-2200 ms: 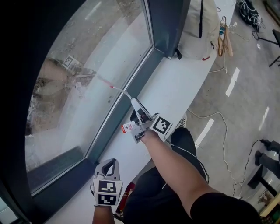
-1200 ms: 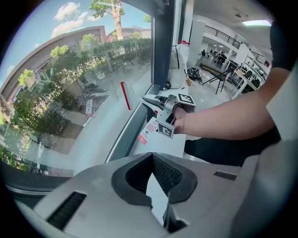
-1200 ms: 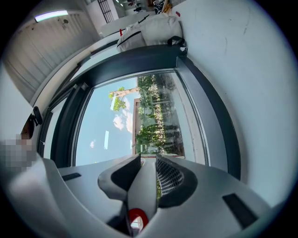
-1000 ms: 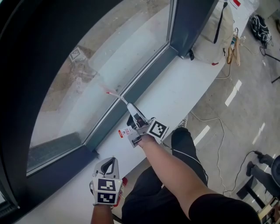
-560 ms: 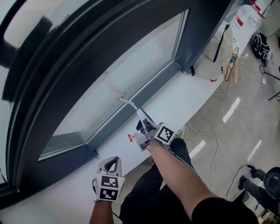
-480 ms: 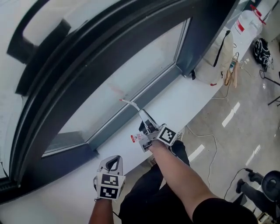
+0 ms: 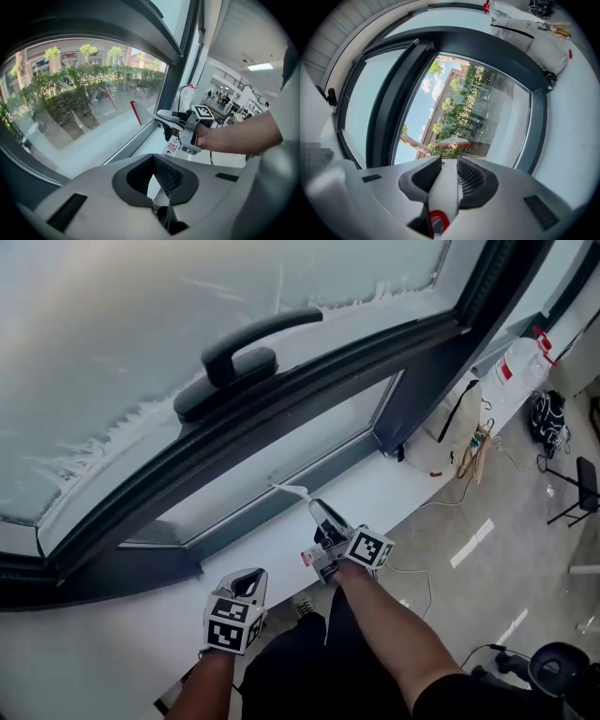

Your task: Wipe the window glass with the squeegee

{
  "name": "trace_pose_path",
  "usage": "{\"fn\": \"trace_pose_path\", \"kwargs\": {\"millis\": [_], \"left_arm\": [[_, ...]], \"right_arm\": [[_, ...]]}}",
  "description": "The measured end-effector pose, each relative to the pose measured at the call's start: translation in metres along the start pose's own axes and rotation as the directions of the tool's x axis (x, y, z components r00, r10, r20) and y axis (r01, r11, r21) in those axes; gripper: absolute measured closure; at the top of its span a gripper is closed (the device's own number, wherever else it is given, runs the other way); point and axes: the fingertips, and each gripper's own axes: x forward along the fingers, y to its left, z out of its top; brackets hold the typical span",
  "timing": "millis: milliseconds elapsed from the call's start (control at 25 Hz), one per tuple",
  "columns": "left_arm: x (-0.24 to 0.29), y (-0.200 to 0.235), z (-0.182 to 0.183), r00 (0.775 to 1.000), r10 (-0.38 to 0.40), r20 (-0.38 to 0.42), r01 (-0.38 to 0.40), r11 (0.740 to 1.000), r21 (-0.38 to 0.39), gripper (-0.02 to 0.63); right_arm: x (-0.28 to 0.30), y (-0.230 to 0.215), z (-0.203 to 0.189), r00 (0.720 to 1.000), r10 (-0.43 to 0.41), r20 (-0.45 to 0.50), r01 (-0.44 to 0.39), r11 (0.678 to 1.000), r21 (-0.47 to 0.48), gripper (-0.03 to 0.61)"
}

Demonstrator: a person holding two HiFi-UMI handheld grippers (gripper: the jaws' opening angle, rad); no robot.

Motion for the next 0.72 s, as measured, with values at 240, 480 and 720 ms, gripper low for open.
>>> {"fn": "trace_pose_path", "kwargs": {"millis": [240,480,720], "left_arm": [[-0.045,-0.006,0.031,0.986,0.027,0.165,-0.011,0.995,-0.101,0.614],[-0.103,-0.015,0.06,0.947,0.064,0.316,-0.028,0.993,-0.118,0.614],[-0.143,-0.048,0.07,0.902,0.059,0.427,0.011,0.987,-0.159,0.614]], "right_arm": [[-0.029,0.065,0.008,0.995,-0.025,-0.1,0.013,0.993,-0.12,0.486],[-0.071,0.158,0.007,0.978,-0.045,-0.201,-0.021,0.949,-0.314,0.486],[-0.103,0.223,-0.007,0.933,-0.082,-0.35,-0.147,0.8,-0.581,0.486]]}}
